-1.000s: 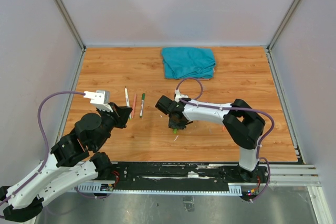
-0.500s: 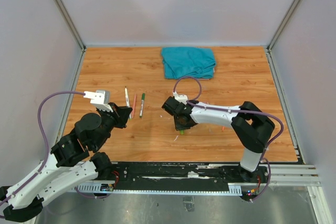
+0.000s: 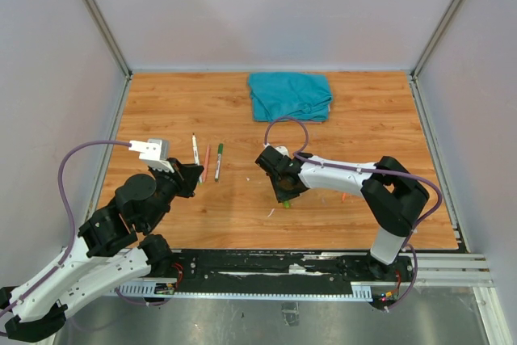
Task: Insert the pens into the pen caps
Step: Insert the pen cap onto the pen.
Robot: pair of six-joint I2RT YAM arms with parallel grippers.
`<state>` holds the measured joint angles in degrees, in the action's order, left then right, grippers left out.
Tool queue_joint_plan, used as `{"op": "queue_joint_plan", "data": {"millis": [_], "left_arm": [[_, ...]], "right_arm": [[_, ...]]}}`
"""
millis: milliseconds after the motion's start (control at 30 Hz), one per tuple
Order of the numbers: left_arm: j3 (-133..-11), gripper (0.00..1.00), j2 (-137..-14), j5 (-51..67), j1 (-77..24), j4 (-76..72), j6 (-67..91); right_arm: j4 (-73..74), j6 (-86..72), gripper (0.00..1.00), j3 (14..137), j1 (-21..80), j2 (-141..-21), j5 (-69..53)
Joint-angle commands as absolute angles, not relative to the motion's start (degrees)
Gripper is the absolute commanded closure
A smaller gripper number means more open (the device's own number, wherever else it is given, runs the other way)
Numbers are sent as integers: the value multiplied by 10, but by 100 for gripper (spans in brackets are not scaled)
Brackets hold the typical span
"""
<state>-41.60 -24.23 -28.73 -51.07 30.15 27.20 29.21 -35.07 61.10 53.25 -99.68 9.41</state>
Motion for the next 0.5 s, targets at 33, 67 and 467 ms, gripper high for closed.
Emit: {"op": "queue_joint_plan", "data": {"millis": [33, 67, 467], "left_arm": [[-414, 99, -247, -290, -509, 287, 265], [-415, 99, -247, -290, -509, 289, 265], [-414, 99, -245, -291, -509, 287, 265]], "right_arm": [[316, -347, 75, 606, 529, -1015, 72], [316, -350, 74, 606, 529, -1017, 71], [322, -353, 76, 603, 530, -1010, 75]]}}
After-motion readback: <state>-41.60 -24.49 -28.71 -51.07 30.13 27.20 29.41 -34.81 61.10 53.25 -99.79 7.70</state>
